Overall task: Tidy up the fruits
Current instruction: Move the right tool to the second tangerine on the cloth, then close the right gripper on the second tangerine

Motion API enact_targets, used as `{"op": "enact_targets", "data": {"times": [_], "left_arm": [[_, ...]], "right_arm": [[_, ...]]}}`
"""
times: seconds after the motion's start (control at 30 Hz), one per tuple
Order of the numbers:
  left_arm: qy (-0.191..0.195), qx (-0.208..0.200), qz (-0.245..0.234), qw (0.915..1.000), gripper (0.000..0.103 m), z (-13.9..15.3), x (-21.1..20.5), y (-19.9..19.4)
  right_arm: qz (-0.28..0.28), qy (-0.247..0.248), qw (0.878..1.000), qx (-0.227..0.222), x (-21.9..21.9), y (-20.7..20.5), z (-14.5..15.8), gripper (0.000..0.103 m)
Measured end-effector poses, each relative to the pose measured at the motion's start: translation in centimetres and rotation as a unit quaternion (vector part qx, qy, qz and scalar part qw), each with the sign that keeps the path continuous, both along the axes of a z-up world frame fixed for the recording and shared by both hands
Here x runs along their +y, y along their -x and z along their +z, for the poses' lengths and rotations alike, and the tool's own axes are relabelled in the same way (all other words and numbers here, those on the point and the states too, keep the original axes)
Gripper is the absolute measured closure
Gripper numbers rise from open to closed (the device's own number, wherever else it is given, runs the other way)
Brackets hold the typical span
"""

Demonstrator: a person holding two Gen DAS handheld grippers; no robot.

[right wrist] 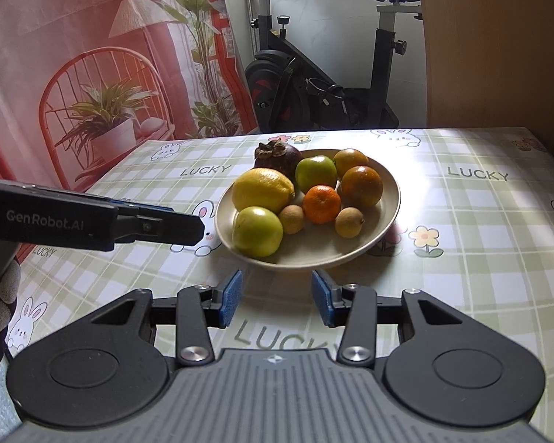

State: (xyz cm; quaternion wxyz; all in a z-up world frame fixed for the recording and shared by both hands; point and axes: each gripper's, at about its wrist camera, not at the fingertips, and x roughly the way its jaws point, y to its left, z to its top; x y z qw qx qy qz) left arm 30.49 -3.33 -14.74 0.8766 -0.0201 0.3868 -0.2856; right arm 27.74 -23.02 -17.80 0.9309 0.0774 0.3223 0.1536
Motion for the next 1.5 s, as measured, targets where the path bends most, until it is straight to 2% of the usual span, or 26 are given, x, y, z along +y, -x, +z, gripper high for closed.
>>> {"op": "enact_targets", "data": {"times": [0.17, 0.43, 0.77, 1.1, 1.17, 1.23, 1.5], "left_arm": [[0.012, 0.025, 0.000, 0.9996, 0.065, -1.4, 0.4, 0.9], [0.007, 0.057, -0.006, 0.9983, 0.065, -3.6, 0.4, 1.9], [0.005, 0.067, -0.015, 0.9976, 0.065, -4.4, 0.0, 2.4], [0.005, 0.077, -0.025, 0.9967, 0.065, -4.7, -0.2, 2.8], [0.006, 0.078, -0.033, 0.9964, 0.061, -4.8, -0.3, 2.9], [0.004, 0.079, -0.041, 0.9960, 0.051, -4.9, -0.5, 3.2], [-0.002, 0.088, -0.054, 0.9946, 0.051, -5.5, -0.7, 3.5]], "right_arm": [[0.016, -0.014, 0.999, 0.031, 0.7, 2.0, -1.1, 0.057], [0.041, -0.002, 0.998, 0.044, 1.8, 3.2, -1.7, 0.054], [0.068, 0.005, 0.996, 0.057, 3.1, 3.8, -2.3, 0.054], [0.071, 0.012, 0.995, 0.069, 3.0, 4.2, -2.8, 0.054], [0.073, 0.015, 0.995, 0.069, 3.0, 4.2, -2.8, 0.054], [0.074, 0.020, 0.995, 0.071, 3.1, 4.3, -2.8, 0.054], [0.071, 0.029, 0.994, 0.075, 3.0, 4.5, -2.9, 0.055]]}}
